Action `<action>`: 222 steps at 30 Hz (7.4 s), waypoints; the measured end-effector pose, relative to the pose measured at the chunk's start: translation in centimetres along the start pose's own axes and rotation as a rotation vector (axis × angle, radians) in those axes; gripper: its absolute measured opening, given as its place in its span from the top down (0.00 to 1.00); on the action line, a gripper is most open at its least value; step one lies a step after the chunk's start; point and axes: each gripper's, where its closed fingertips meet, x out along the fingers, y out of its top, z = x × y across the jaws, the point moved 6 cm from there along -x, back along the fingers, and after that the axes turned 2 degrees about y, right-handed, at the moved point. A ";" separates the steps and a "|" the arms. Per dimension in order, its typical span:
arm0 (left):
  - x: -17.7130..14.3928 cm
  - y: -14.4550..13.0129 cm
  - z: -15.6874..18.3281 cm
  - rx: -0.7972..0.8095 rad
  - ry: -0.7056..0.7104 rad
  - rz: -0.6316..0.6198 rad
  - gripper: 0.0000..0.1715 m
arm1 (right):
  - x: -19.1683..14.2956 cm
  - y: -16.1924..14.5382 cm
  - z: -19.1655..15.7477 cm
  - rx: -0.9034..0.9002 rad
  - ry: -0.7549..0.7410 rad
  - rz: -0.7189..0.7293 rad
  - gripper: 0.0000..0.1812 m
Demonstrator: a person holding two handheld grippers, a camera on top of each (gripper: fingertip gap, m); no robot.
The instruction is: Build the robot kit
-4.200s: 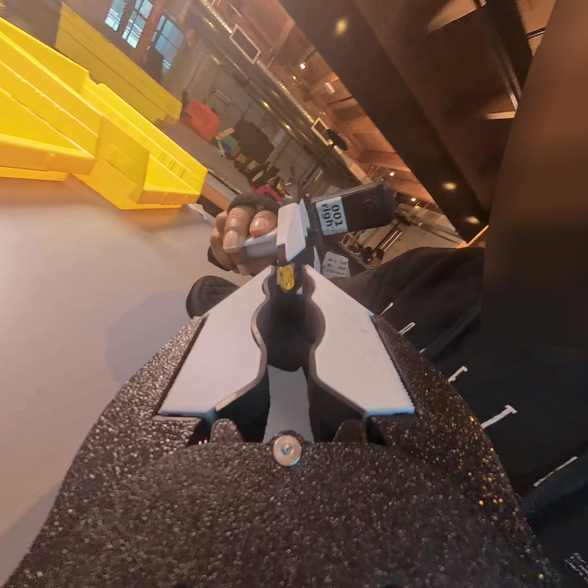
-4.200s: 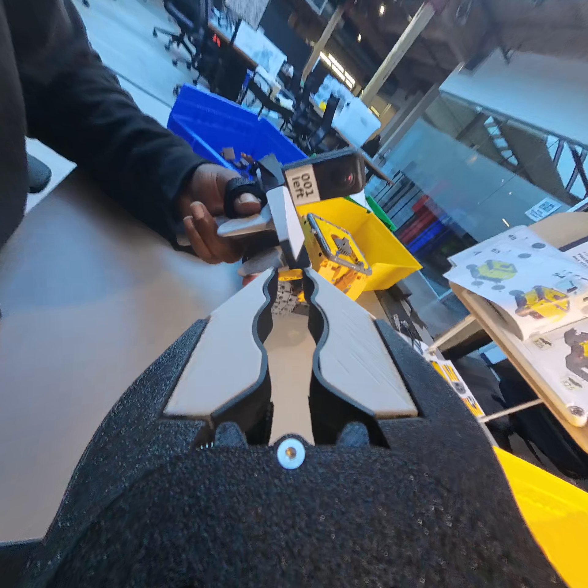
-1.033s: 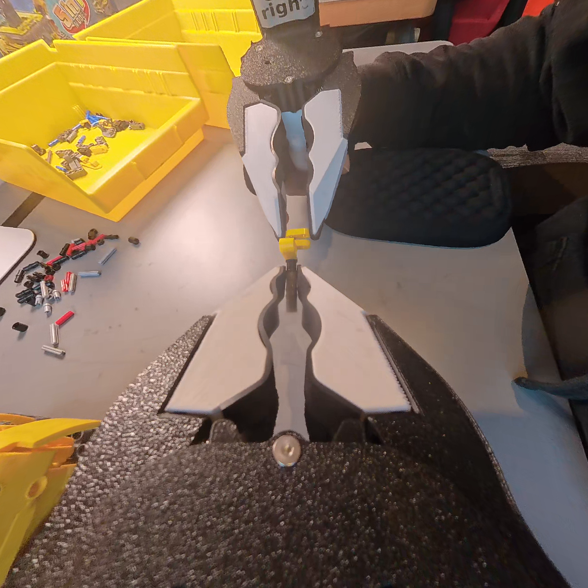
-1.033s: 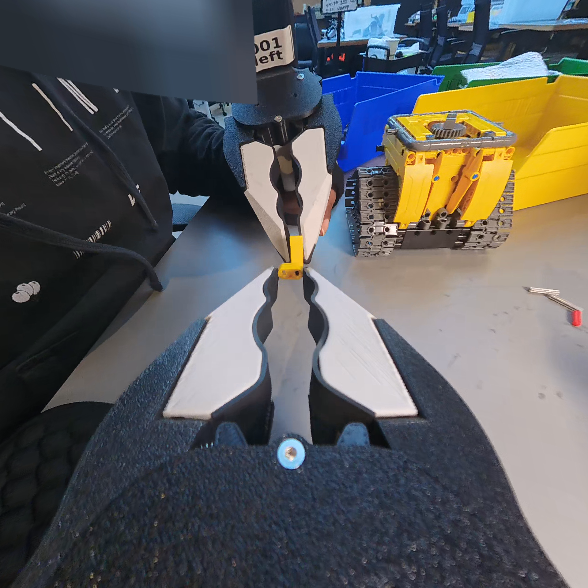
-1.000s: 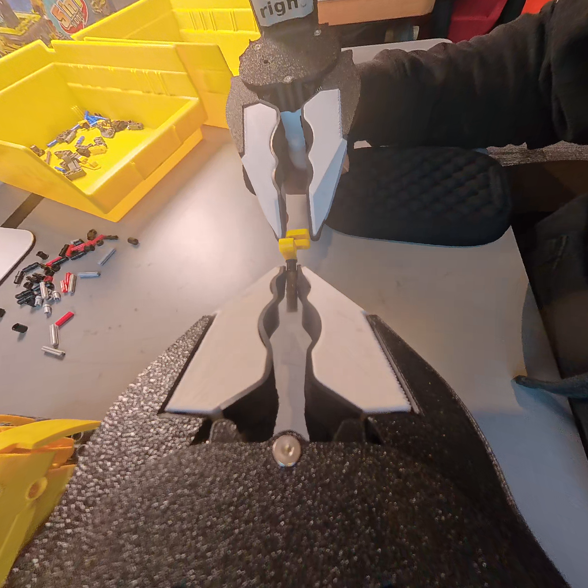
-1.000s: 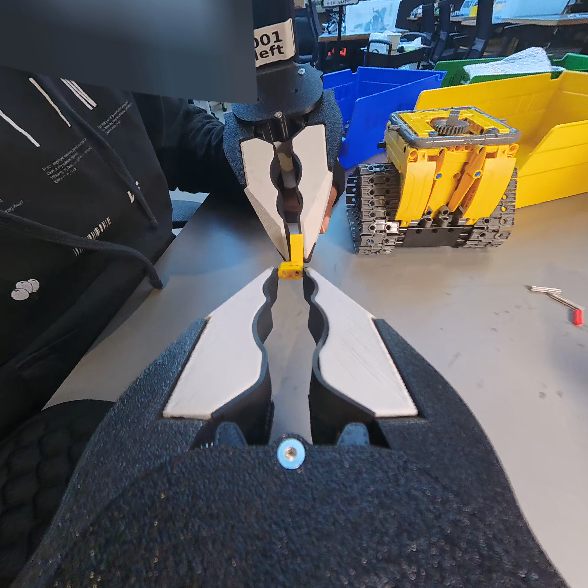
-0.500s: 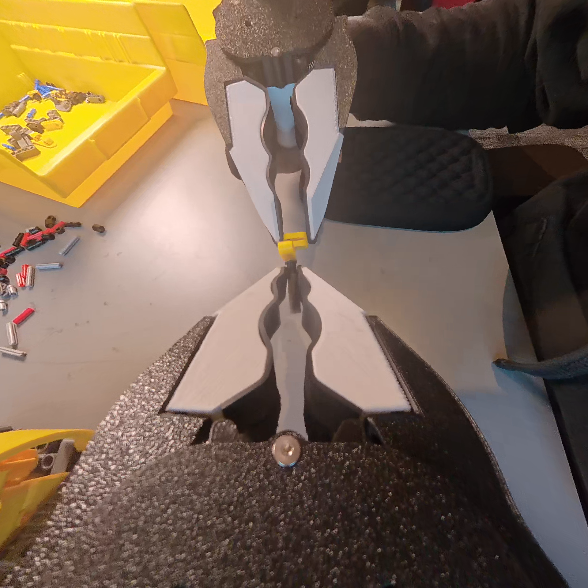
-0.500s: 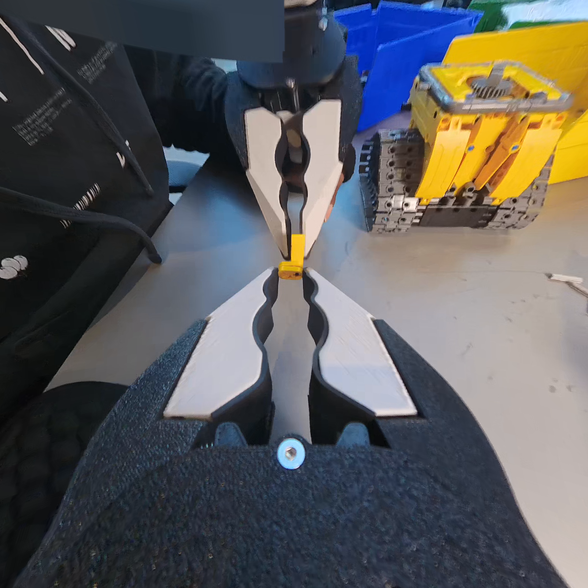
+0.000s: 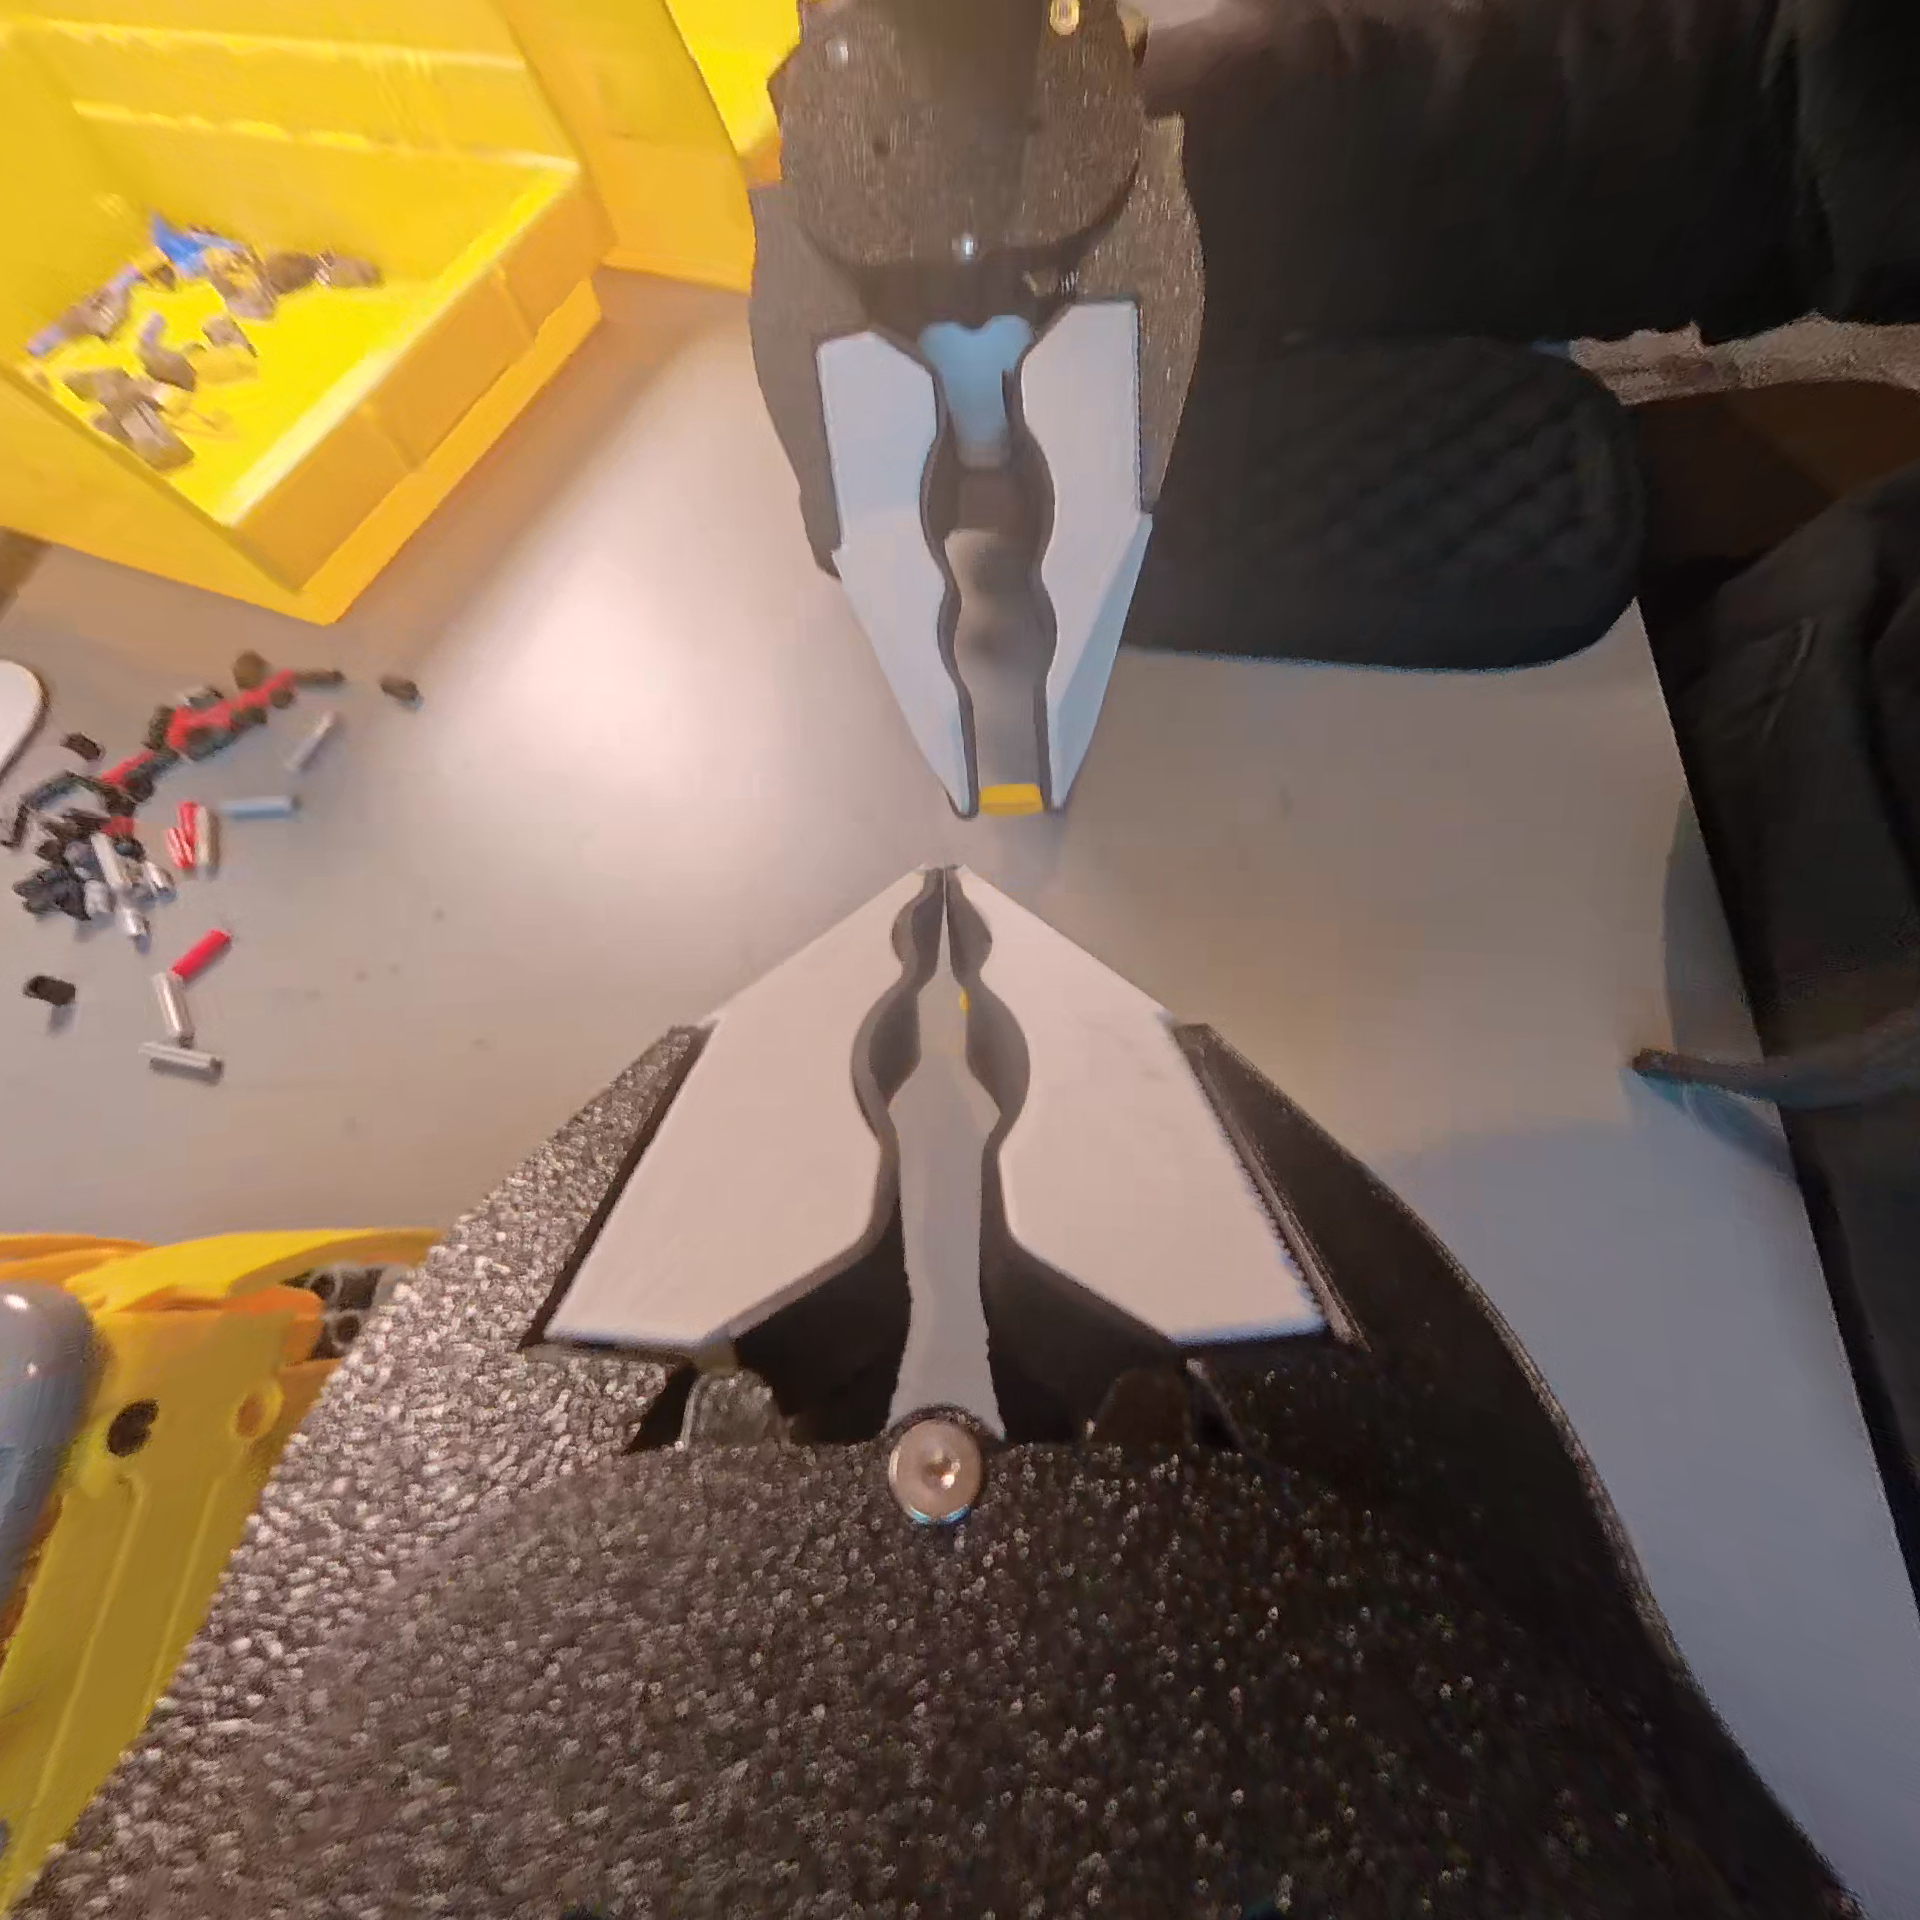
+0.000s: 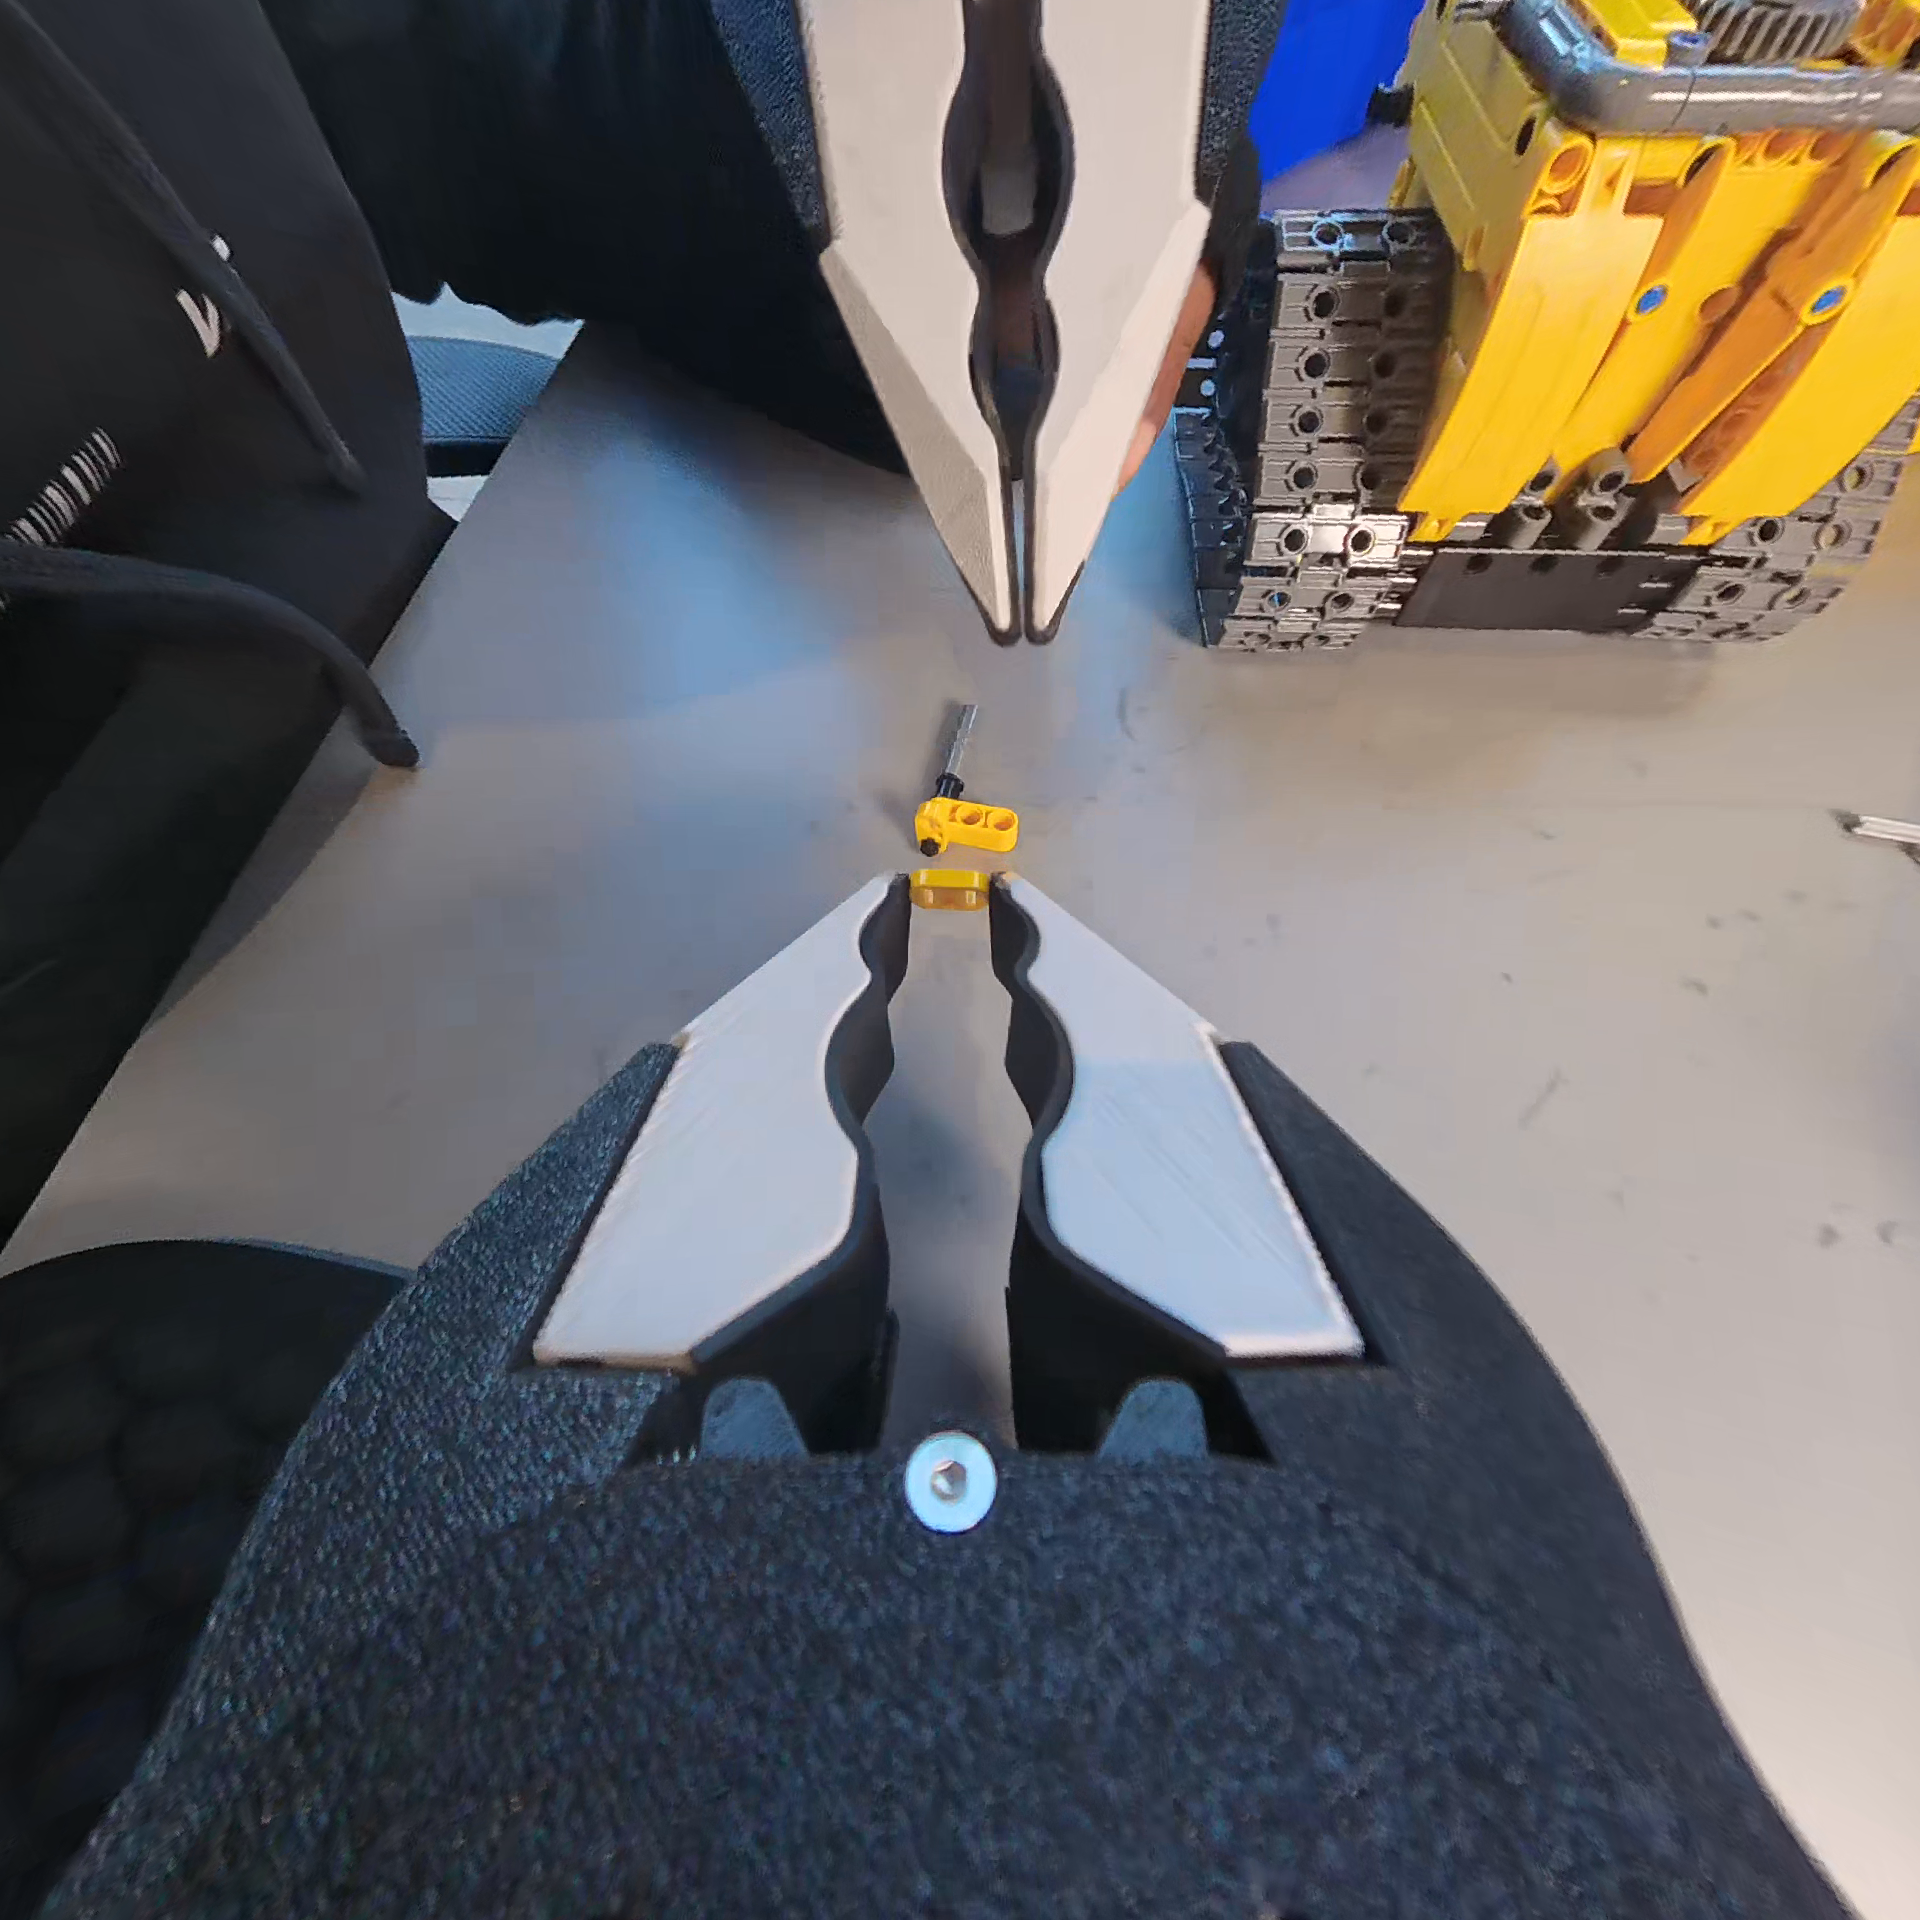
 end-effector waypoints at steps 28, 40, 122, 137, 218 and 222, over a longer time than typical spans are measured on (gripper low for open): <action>2.4 -2.2 -0.6 0.364 0.338 -0.201 0.97 | -2.3 0.2 2.7 0.218 -0.142 0.134 0.92; 3.5 -3.9 0.6 0.306 0.173 -0.292 0.96 | -1.0 -0.4 2.2 0.143 -0.168 0.002 0.92; 3.1 -2.5 1.3 -0.010 -0.028 -0.184 0.98 | 1.1 -0.4 0.0 0.053 0.017 -0.092 0.92; 4.1 -3.6 1.8 0.037 -0.055 -0.237 0.98 | 2.3 -1.7 -0.1 0.041 0.045 -0.210 0.92; -2.7 3.6 -0.4 -0.517 -0.436 0.610 0.93 | -2.6 8.5 -2.3 -0.010 -0.329 0.369 0.96; -3.0 3.6 -0.7 -0.535 -0.440 0.630 0.95 | -2.5 8.9 -2.4 -0.082 -0.417 0.336 0.96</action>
